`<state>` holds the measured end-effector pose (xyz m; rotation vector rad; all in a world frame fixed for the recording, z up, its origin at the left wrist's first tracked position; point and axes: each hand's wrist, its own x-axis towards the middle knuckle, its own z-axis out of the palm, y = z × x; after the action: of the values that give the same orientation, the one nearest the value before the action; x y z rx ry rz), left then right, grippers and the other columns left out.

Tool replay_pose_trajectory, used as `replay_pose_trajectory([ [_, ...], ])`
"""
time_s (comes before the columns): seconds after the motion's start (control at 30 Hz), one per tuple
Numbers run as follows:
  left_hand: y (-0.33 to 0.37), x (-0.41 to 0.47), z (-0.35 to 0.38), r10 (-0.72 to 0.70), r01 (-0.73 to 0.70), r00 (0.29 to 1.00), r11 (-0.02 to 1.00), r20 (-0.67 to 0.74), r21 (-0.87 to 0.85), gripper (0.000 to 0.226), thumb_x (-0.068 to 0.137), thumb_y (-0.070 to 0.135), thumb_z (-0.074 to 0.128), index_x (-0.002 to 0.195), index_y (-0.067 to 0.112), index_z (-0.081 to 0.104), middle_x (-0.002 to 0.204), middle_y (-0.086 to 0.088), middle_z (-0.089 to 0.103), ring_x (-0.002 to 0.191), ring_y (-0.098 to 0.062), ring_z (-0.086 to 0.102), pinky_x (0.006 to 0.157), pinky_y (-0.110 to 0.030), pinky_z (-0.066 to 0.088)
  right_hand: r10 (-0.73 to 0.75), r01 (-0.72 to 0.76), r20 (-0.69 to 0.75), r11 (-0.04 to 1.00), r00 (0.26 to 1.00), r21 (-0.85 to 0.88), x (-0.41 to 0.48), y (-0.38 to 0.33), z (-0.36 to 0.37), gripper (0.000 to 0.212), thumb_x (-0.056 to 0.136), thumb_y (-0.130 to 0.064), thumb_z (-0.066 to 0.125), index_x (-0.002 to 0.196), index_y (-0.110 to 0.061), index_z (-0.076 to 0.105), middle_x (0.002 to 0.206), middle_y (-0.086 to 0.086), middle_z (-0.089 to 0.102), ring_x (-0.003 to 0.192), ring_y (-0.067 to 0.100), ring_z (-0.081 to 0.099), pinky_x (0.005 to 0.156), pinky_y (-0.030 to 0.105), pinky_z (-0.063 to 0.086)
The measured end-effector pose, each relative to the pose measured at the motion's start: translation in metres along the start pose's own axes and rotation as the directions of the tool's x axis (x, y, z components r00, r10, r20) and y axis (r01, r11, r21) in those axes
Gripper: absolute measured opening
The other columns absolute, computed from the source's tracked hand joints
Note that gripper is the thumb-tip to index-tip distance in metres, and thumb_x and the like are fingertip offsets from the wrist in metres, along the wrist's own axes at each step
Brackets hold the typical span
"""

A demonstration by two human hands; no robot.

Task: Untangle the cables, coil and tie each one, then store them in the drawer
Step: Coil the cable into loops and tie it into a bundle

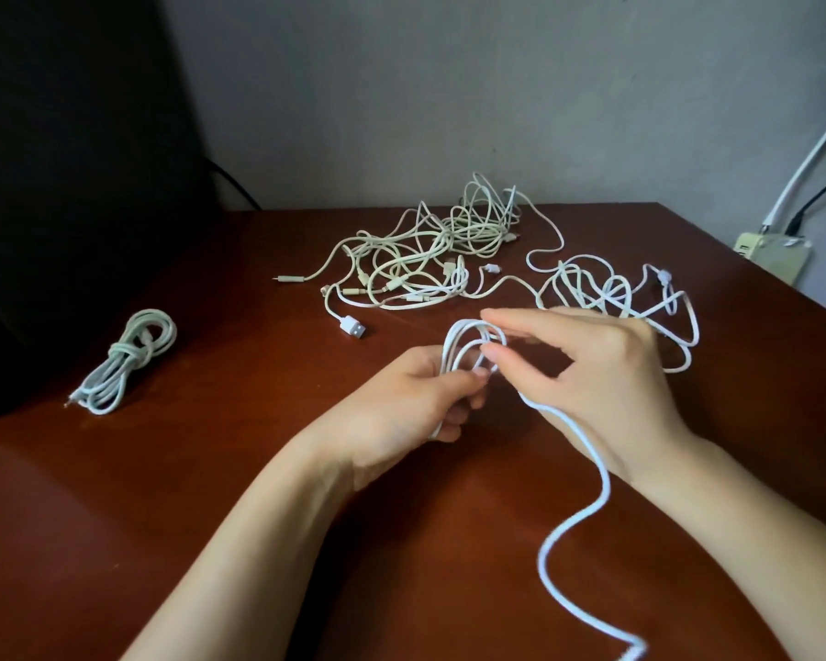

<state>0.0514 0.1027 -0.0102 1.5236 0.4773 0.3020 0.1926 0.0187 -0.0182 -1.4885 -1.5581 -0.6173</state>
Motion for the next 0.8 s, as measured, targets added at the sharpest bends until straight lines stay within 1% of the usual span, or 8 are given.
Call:
replay_pose_trajectory([
  [0.1,0.001,-0.002,0.001,0.017,-0.017,1.000,1.000,0.002,0.010,0.020,0.098,0.003,0.042,0.081,0.010,0.049,0.067,-0.001,0.042,0.052,-0.007,0.031,0.047,-0.015,0.028,-0.083,0.082,-0.019,0.995,0.996,-0.064,-0.002,-0.001,0.003,0.022,0.082,-0.016,0.066,0.102,-0.012,0.075,0.077,0.004,0.074,0.066,0.017,0.069,0.059,0.030,0.052],
  [0.27,0.002,-0.002,0.003,0.014,-0.012,0.999,0.998,0.040,-0.065,0.046,0.100,0.016,0.044,0.061,0.023,0.067,0.064,0.000,0.042,0.052,-0.007,0.032,0.046,-0.015,0.029,-0.147,0.144,-0.026,0.985,0.989,-0.095,-0.001,0.003,0.003,0.020,0.087,-0.014,0.059,0.096,-0.011,0.076,0.072,0.006,0.072,0.066,0.021,0.071,0.052,0.034,0.056],
  [0.4,0.003,-0.002,0.007,0.020,-0.011,0.998,0.992,0.066,-0.128,0.042,0.095,0.029,0.046,0.058,0.023,0.066,0.061,0.000,0.042,0.050,-0.008,0.029,0.045,-0.015,0.026,-0.139,0.134,-0.034,0.984,0.990,-0.121,-0.001,0.005,0.002,0.016,0.091,-0.017,0.061,0.090,-0.012,0.076,0.066,0.005,0.070,0.060,0.023,0.067,0.050,0.035,0.053],
  [0.47,0.003,-0.002,0.008,0.026,-0.013,0.996,0.989,0.086,-0.148,0.038,0.089,0.035,0.048,0.059,0.024,0.068,0.061,0.000,0.042,0.051,-0.008,0.027,0.044,-0.014,0.026,-0.127,0.120,-0.053,0.986,0.991,-0.114,0.000,0.004,0.001,0.016,0.092,-0.020,0.062,0.087,-0.012,0.076,0.066,0.003,0.070,0.060,0.021,0.066,0.053,0.035,0.052],
  [0.6,0.002,-0.001,0.010,0.069,-0.045,0.992,0.976,0.108,-0.215,0.032,0.083,0.037,0.048,0.071,0.020,0.072,0.064,-0.001,0.044,0.052,-0.008,0.025,0.044,-0.014,0.026,0.063,-0.057,-0.072,0.995,0.995,0.078,0.003,-0.001,-0.001,0.015,0.087,-0.026,0.065,0.085,-0.015,0.075,0.071,-0.003,0.071,0.064,0.010,0.067,0.060,0.029,0.052],
  [0.67,0.001,0.000,0.010,0.081,-0.056,0.992,0.971,0.097,-0.234,0.031,0.083,0.036,0.048,0.076,0.016,0.069,0.066,-0.002,0.048,0.051,-0.007,0.028,0.044,-0.014,0.026,0.133,-0.129,-0.023,0.984,0.991,0.127,0.003,-0.004,0.000,0.018,0.087,-0.028,0.062,0.085,-0.016,0.075,0.068,-0.005,0.070,0.064,0.006,0.065,0.062,0.019,0.050],
  [0.73,0.001,0.000,0.008,0.075,-0.050,0.992,0.972,0.102,-0.230,0.030,0.085,0.035,0.048,0.076,0.015,0.068,0.069,-0.003,0.052,0.051,-0.007,0.030,0.045,-0.015,0.027,0.165,-0.171,0.053,0.971,0.985,0.166,0.003,-0.005,0.001,0.019,0.088,-0.027,0.058,0.085,-0.016,0.074,0.060,-0.005,0.067,0.065,0.004,0.064,0.061,0.007,0.043],
  [0.8,0.001,-0.001,0.007,0.054,-0.025,0.991,0.975,0.126,-0.219,0.030,0.085,0.035,0.047,0.076,0.016,0.069,0.070,-0.003,0.054,0.051,-0.008,0.029,0.045,-0.015,0.027,0.176,-0.194,0.101,0.957,0.979,0.215,0.003,-0.006,0.000,0.019,0.088,-0.025,0.057,0.083,-0.015,0.073,0.056,-0.005,0.066,0.062,0.003,0.063,0.061,0.003,0.039],
])
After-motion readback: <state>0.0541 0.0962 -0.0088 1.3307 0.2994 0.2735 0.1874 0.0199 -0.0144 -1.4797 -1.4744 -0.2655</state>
